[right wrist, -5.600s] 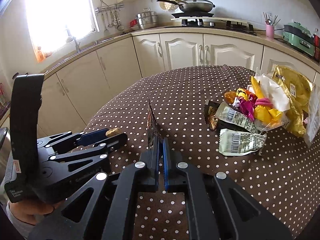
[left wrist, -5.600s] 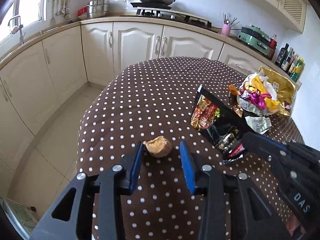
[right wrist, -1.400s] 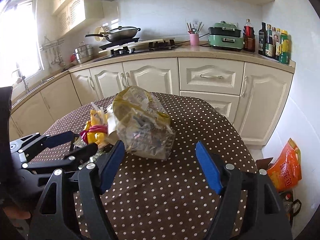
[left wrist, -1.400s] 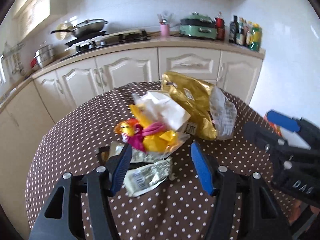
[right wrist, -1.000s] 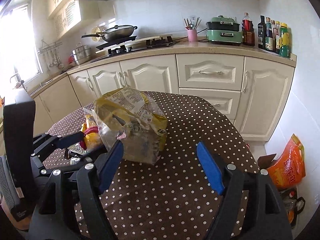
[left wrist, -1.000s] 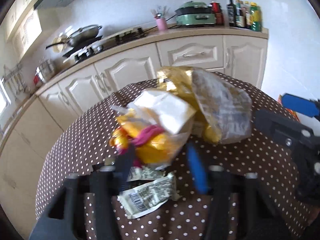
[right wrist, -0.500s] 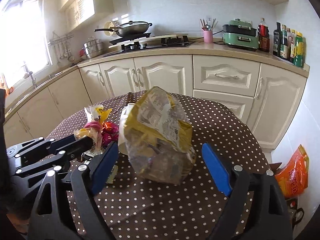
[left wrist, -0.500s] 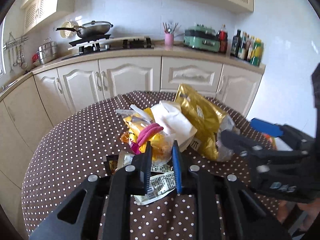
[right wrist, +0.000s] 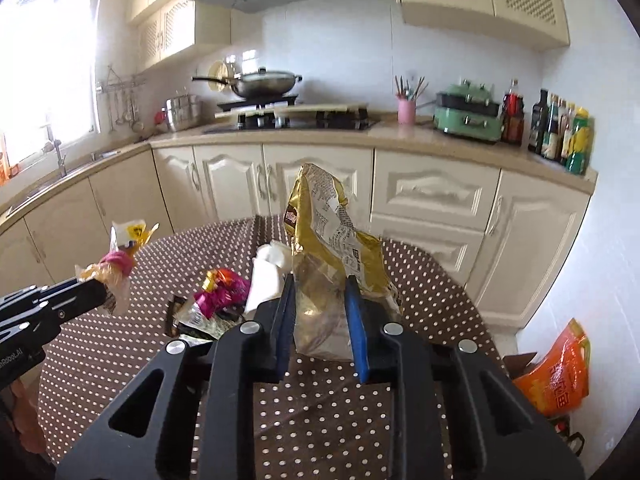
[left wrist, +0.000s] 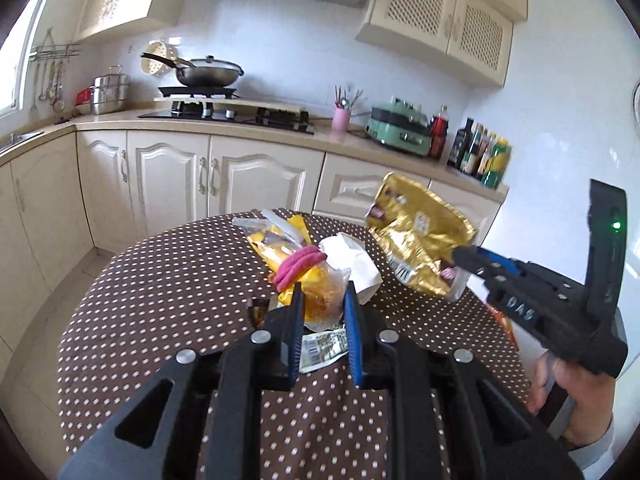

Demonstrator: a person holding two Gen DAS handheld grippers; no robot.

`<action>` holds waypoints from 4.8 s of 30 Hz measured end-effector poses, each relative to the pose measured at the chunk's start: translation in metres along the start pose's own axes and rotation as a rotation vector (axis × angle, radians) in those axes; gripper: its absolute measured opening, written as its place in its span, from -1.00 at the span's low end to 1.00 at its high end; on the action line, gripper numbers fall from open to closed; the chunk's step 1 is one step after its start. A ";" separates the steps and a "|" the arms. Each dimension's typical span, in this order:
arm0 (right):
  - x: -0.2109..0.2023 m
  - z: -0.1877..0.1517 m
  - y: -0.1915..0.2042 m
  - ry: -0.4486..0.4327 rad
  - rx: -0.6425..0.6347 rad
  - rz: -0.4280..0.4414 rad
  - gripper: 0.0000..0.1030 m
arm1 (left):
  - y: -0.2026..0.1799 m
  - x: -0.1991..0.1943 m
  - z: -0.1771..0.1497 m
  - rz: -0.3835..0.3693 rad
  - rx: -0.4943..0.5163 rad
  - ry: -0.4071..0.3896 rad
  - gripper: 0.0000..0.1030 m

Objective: Collect trash
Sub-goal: 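Grasp the gold chip bag with the right gripper while the left grasps the clear bag, then carry both bags over the bucket and open both grippers to drop them, then move both open grippers back over the table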

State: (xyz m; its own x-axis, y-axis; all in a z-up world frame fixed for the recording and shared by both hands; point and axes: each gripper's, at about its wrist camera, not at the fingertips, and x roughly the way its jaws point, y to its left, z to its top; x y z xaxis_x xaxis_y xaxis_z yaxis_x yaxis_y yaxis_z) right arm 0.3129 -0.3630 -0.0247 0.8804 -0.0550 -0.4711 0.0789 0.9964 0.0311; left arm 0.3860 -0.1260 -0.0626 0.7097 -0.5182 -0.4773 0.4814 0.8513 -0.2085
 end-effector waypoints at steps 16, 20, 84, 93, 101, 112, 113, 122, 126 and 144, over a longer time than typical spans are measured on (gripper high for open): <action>-0.062 -0.025 0.217 0.017 -0.188 0.403 -0.61 | 0.117 -0.162 -0.060 0.187 -0.187 -0.092 -0.65; -0.063 -0.046 0.282 0.066 -0.235 0.506 -0.61 | 0.163 -0.202 -0.089 0.267 -0.262 -0.094 -0.65; 0.080 -0.239 0.496 0.562 -0.429 0.611 -0.48 | 0.375 -0.191 -0.290 0.525 -0.704 0.221 -0.06; 0.039 -0.189 0.454 0.427 -0.432 0.556 -0.34 | 0.332 -0.205 -0.247 0.489 -0.626 0.171 -0.06; -0.034 -0.104 0.358 0.214 -0.335 0.500 -0.04 | 0.244 -0.224 -0.170 0.415 -0.449 0.052 0.01; -0.049 -0.061 0.178 0.106 -0.173 0.276 0.12 | 0.095 -0.129 -0.083 0.186 -0.182 0.088 0.15; -0.045 -0.060 0.153 0.109 -0.145 0.238 0.13 | 0.080 -0.114 -0.077 0.159 -0.166 0.102 0.15; -0.022 -0.062 0.022 0.132 0.007 0.042 0.25 | -0.011 0.011 -0.044 0.068 -0.022 0.212 0.21; -0.007 -0.062 -0.009 0.151 0.044 0.002 0.29 | -0.037 0.060 -0.039 0.102 0.034 0.252 0.21; 0.030 -0.055 -0.033 0.204 0.076 0.045 0.35 | -0.044 0.123 -0.025 0.157 0.090 0.332 -0.57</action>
State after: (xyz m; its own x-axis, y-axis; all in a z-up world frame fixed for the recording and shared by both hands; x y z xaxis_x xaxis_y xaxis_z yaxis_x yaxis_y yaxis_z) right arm 0.3109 -0.3937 -0.0883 0.7714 0.0109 -0.6362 0.0837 0.9894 0.1184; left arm 0.4393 -0.2253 -0.1339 0.5799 -0.3148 -0.7514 0.4341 0.8999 -0.0420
